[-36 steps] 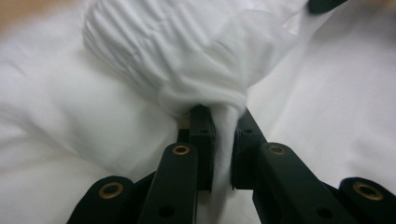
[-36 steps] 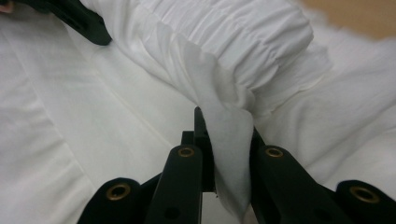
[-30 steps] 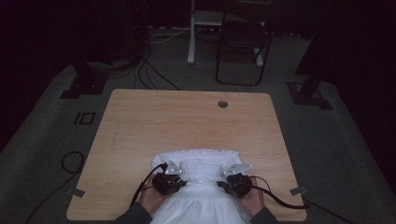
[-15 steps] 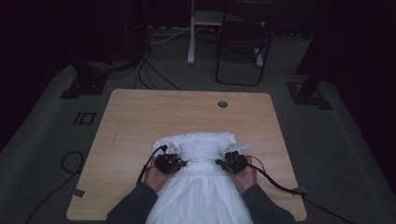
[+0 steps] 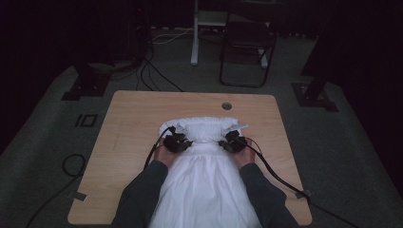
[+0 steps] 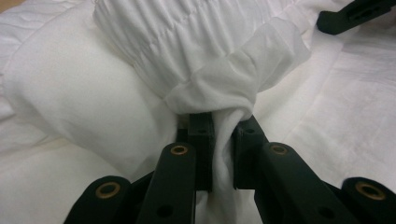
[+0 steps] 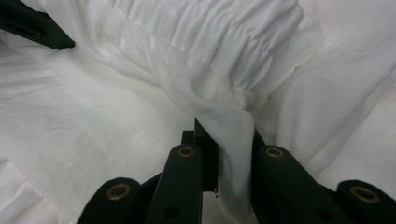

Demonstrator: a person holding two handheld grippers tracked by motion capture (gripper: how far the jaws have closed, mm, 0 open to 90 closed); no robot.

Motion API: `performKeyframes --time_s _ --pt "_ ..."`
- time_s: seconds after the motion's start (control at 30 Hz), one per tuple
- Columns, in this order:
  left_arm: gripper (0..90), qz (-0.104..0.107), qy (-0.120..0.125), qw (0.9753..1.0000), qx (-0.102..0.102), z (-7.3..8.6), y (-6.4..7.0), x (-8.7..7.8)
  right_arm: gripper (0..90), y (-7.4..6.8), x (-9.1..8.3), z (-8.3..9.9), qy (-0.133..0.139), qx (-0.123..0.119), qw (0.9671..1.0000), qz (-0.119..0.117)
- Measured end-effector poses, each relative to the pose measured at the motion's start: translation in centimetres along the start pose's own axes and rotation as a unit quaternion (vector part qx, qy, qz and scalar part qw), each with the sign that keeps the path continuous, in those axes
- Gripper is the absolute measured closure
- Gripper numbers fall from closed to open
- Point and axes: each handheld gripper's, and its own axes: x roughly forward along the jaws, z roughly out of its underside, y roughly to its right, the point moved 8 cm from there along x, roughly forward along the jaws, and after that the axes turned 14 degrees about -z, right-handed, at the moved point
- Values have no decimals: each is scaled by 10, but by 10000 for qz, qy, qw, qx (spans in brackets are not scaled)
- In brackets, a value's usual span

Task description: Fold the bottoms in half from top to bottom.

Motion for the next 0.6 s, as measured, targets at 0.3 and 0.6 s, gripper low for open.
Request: performKeyframes --time_s 0.3,0.6 --pt "816 -300 -171 9990 -276 -18 -12 19 841 26 13 -22 151 406 9988 218" --pt "832 -162 -299 9984 -445 -19 -13 14 842 27 12 -22 134 456 9988 87"
